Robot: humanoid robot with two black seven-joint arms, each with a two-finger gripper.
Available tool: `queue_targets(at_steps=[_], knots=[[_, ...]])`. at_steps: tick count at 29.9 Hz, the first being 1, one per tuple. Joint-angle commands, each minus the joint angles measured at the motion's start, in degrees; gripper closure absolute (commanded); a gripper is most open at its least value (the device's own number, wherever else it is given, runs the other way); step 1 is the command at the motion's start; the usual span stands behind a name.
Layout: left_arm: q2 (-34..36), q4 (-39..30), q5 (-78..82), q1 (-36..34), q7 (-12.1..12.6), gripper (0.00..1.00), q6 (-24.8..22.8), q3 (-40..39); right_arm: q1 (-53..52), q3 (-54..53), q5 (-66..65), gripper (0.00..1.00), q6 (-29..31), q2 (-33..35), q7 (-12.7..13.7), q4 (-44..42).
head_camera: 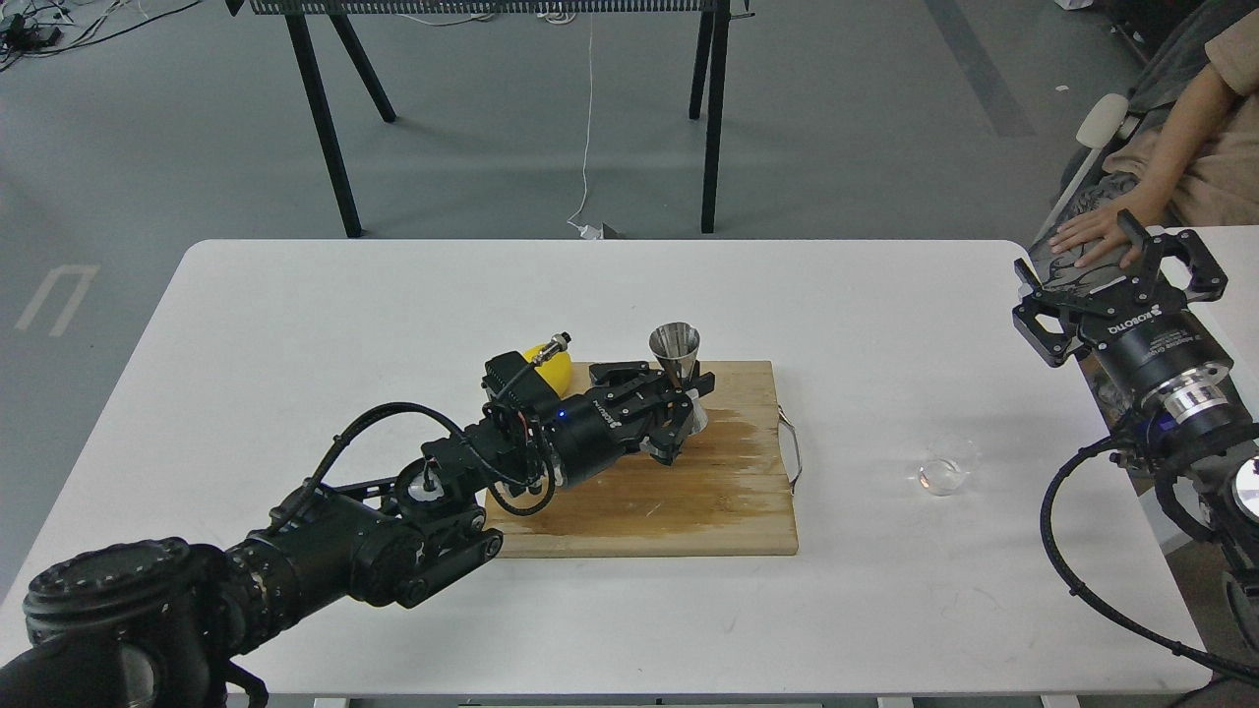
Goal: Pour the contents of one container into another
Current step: 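Lift the jigger with the left gripper and carry it over the board, then lower the jigger onto the middle of the wooden board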
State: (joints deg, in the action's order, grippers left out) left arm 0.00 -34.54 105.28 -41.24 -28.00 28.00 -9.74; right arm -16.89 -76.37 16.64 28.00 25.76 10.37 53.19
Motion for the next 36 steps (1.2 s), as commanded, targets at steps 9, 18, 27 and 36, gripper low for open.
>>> queue_targets(at_steps=[9, 18, 27, 36], knots=[[0.0, 1.6, 0.1, 2.3, 0.0, 0.89, 0.0, 0.9, 0.1, -0.1, 0.1, 0.01, 0.0, 0.0, 0.0, 0.1], [0.0, 3.8, 1.7, 4.8, 0.0, 0.87, 0.0, 0.9, 0.1, -0.1, 0.1, 0.01, 0.0, 0.0, 0.0, 0.1], [0.0, 3.8, 1.5, 5.0, 0.0, 0.76, 0.0, 0.9, 0.1, -0.1, 0.1, 0.01, 0.0, 0.0, 0.0, 0.1], [0.0, 3.8, 1.5, 5.1, 0.0, 0.55, 0.0, 0.9, 0.1, -0.1, 0.1, 0.01, 0.0, 0.0, 0.0, 0.1]])
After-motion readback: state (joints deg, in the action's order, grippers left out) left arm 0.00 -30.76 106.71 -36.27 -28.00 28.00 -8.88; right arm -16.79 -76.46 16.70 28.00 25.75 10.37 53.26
